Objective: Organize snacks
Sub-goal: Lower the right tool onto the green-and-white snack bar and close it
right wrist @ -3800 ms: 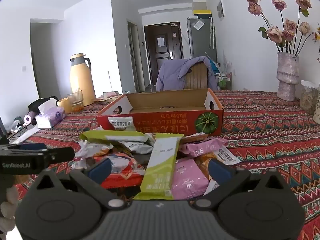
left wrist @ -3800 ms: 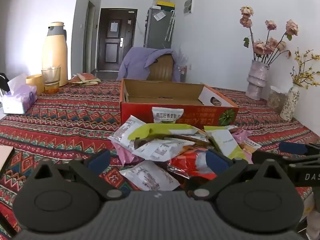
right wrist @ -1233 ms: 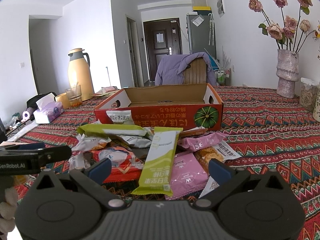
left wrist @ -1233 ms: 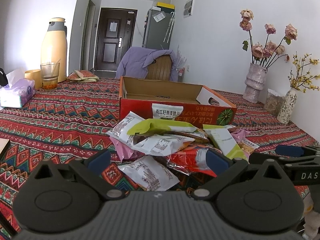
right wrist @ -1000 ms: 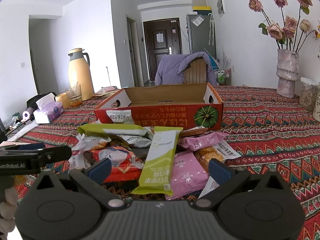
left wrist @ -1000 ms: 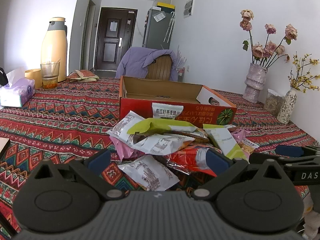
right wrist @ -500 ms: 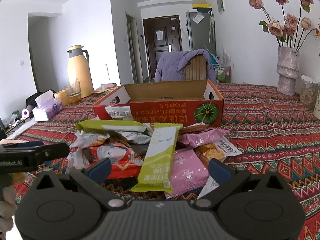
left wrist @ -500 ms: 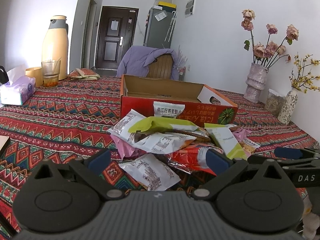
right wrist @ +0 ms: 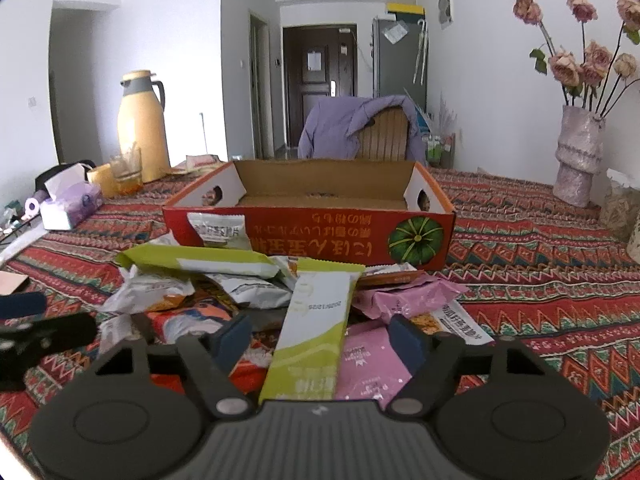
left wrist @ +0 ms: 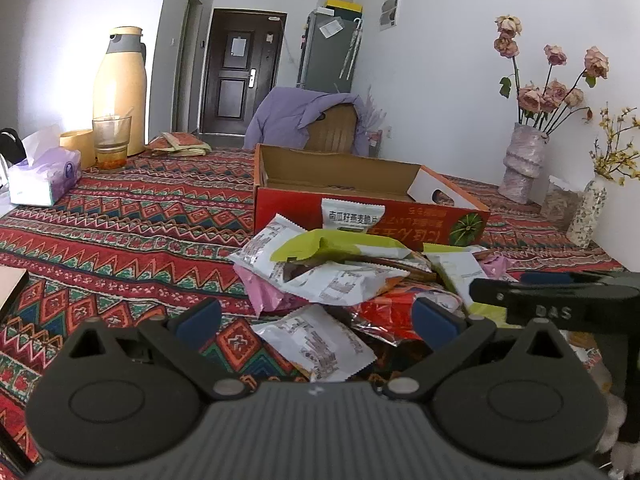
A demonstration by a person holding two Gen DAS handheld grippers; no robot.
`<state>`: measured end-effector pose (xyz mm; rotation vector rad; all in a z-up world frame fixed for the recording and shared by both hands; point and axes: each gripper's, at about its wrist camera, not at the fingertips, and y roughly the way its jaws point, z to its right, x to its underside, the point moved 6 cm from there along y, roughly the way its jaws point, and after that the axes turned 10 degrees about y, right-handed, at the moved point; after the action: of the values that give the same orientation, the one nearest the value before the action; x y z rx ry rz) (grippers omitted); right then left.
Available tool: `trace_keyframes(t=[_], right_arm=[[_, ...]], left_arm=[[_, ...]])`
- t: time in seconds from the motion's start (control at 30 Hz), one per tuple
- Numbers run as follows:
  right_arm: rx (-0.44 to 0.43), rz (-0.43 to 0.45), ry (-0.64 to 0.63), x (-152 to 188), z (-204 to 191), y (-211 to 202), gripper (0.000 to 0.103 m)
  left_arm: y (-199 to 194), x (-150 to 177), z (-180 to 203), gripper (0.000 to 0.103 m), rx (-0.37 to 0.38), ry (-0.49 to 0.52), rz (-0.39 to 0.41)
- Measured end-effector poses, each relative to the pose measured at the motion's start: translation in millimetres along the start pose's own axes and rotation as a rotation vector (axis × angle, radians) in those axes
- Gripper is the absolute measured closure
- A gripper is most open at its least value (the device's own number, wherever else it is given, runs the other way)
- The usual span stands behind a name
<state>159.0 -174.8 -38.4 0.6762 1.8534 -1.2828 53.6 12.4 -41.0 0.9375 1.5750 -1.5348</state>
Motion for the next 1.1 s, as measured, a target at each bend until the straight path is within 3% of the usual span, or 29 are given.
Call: trace_keyframes(t=[0.4, 0.5, 0.63, 0.87, 1.1], right_arm=[[0.069, -0.098, 0.006, 3, -5, 45, 0.051], [0.08, -0.087, -0.018, 4, -6, 44, 0.064], [0.078, -0.064, -0.017, 4, -2, 37, 0.065], [0.064, 0.051, -0.011, -1, 4, 10, 0.065], [0.037, 0.072, 0.003, 2, 6, -4, 0.065]], left_arm=[[10, 5, -5, 0.0, -0.028, 0.005, -0.044], [13, 7, -5, 0.0, -0.031, 0.012, -0.057], [18, 10, -4, 0.0, -0.042, 0.022, -0.084], [34, 13, -5, 0.0, -0.094, 0.029, -0.145], [58, 11, -5, 0.0, -0.147, 0.0, -0.219]])
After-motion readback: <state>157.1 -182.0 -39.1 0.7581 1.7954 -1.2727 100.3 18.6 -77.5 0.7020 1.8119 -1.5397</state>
